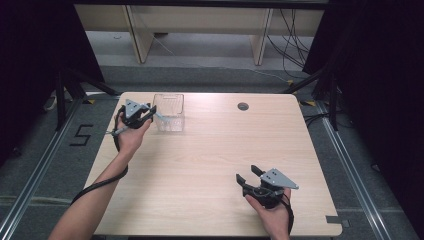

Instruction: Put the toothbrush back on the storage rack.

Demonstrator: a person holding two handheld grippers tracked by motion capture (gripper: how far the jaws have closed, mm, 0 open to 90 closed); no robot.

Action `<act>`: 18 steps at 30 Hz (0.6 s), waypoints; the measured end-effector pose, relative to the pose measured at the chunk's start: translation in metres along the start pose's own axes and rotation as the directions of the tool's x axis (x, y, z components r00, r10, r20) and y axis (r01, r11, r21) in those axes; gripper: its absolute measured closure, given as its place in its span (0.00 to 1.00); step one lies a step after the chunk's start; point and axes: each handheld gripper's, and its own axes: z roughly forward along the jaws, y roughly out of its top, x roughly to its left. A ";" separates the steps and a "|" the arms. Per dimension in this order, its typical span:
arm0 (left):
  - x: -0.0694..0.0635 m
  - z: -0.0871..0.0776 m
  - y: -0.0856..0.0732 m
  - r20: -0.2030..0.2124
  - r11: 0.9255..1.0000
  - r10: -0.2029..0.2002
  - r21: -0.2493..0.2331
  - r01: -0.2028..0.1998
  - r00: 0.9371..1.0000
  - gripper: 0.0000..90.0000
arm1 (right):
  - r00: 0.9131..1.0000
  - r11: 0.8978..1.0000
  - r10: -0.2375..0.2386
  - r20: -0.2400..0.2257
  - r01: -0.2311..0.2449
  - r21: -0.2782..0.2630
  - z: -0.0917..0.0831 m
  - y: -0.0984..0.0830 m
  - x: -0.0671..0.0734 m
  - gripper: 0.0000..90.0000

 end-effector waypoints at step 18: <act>0.001 -0.014 -0.010 0.033 1.000 -0.020 0.012 0.019 0.999 0.52 | 1.000 1.000 0.005 -0.003 -0.005 -0.003 0.000 0.001 0.000 0.39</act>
